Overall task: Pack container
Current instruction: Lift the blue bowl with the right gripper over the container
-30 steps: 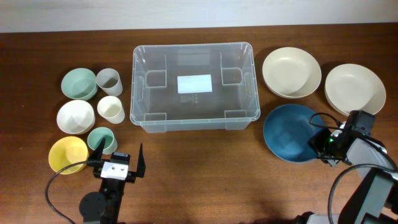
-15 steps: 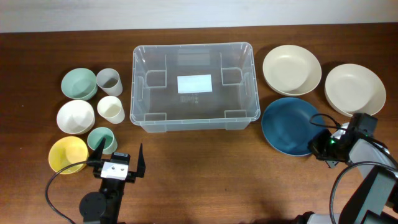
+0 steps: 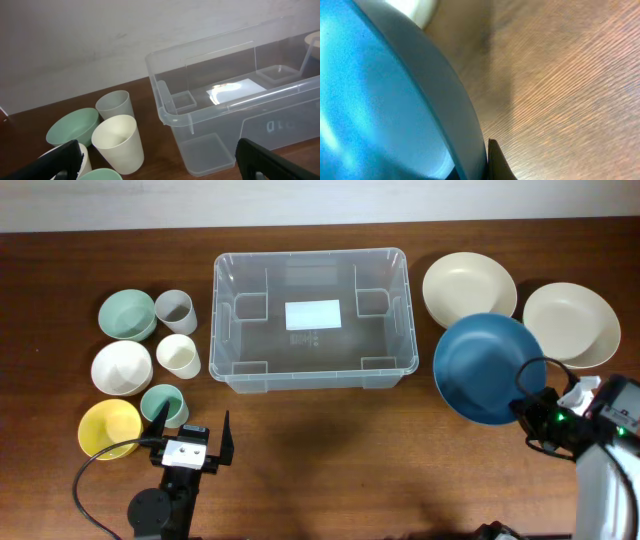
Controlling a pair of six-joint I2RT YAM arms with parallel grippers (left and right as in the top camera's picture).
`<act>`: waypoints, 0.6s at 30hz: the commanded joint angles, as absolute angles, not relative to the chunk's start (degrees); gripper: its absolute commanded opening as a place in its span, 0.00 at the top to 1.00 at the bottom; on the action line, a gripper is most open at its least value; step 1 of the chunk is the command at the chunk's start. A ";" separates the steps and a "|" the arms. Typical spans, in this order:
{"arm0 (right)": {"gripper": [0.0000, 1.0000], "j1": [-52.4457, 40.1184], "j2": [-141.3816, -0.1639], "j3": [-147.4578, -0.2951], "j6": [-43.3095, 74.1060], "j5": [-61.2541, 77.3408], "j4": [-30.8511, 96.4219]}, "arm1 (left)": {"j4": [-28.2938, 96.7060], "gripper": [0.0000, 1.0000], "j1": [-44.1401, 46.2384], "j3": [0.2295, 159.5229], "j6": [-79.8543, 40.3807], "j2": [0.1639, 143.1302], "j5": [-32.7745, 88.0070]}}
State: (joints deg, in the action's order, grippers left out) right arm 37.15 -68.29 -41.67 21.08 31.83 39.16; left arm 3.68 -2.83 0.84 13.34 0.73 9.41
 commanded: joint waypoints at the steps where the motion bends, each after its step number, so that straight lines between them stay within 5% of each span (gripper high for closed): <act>1: 0.96 37.58 -61.87 -44.40 21.78 35.11 41.06 | 3.75 0.00 -3.16 0.51 13.78 0.36 9.19; 10: 0.96 33.95 -52.05 -56.29 29.93 35.38 43.48 | 3.73 0.00 -3.16 0.51 13.78 0.36 9.19; 18: 0.96 11.18 -57.14 -58.63 41.15 25.85 28.27 | 3.75 0.00 -3.16 0.51 13.78 0.36 9.19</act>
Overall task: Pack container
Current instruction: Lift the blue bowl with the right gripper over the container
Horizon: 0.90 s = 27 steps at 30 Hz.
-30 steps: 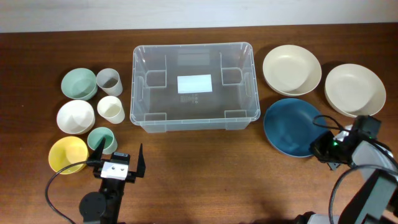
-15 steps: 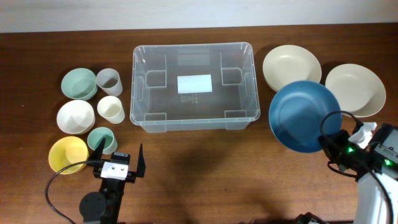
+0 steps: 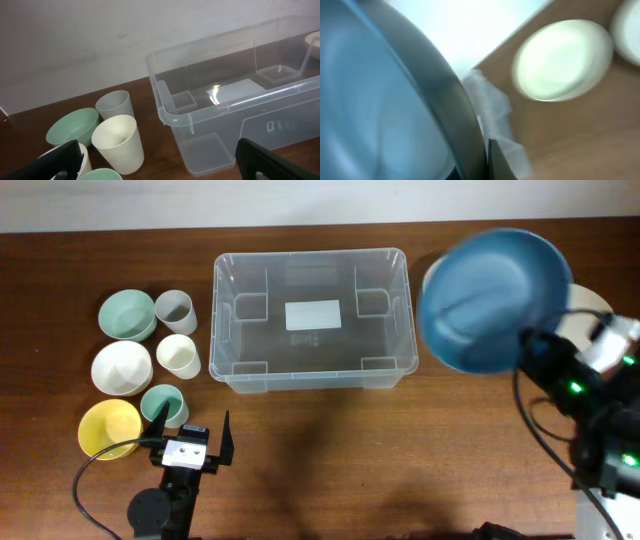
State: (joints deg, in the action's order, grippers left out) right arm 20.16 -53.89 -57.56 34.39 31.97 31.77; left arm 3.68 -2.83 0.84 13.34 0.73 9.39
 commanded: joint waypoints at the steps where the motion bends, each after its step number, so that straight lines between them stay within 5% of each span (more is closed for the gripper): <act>1: 0.96 7.68 -58.59 -58.65 41.54 23.59 26.39 | 3.75 0.00 -3.16 0.51 13.78 0.36 9.19; 12: 0.96 -18.00 -85.12 -71.75 42.26 7.14 23.55 | 3.75 0.00 -3.16 0.51 13.78 0.36 9.19; 27: 0.96 -23.66 -106.52 -84.20 46.48 4.03 23.53 | 3.75 0.00 -3.16 0.51 13.78 0.38 9.19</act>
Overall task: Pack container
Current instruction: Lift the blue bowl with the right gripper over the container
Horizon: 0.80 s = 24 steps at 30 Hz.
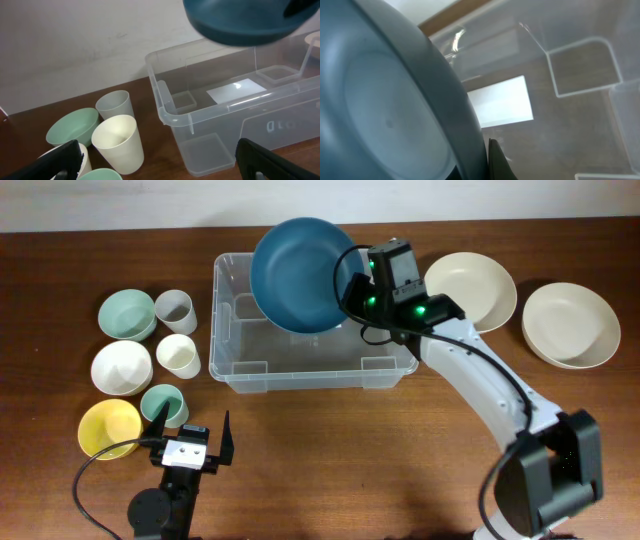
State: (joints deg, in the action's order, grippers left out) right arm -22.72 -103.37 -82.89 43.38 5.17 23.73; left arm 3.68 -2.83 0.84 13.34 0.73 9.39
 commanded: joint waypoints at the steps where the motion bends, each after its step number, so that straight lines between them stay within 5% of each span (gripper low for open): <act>1: 0.96 -24.01 -107.04 -84.20 46.72 4.08 23.49 | 3.75 0.00 -3.16 0.51 13.78 0.38 9.19; 24: 0.96 -28.45 -114.93 -84.20 50.28 3.84 22.70 | 3.75 0.00 -3.16 0.51 13.78 0.38 9.19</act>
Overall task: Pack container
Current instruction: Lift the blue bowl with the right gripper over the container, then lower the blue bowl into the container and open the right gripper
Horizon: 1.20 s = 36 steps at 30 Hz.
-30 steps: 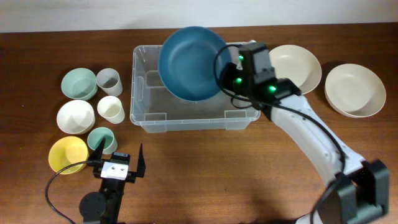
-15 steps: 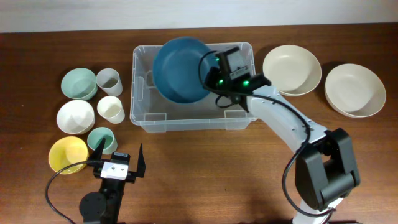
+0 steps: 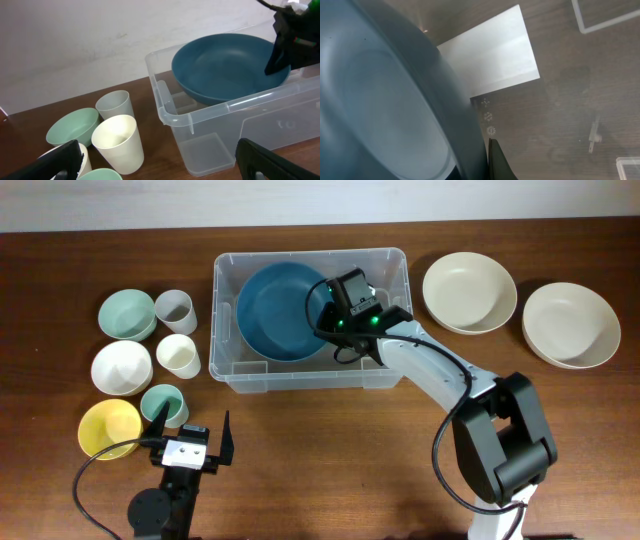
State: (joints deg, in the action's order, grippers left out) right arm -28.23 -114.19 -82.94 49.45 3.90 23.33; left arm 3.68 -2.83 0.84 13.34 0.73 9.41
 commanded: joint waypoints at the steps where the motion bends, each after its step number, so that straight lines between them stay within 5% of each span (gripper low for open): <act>1: 0.96 -28.51 -115.04 -84.20 50.35 3.84 22.65 | 3.75 0.00 -3.16 0.51 13.78 0.38 9.19; 24: 0.96 -28.60 -117.73 -84.20 50.50 7.49 22.02 | 3.75 0.00 -3.16 0.51 13.78 0.38 9.19; 36: 0.86 -28.67 -117.75 -84.18 50.46 8.84 22.17 | 3.75 0.00 -3.16 0.51 13.78 0.38 9.19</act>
State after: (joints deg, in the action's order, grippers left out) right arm -28.23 -117.45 -82.94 50.52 8.05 22.35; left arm 3.68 -2.83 0.84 13.34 0.73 9.41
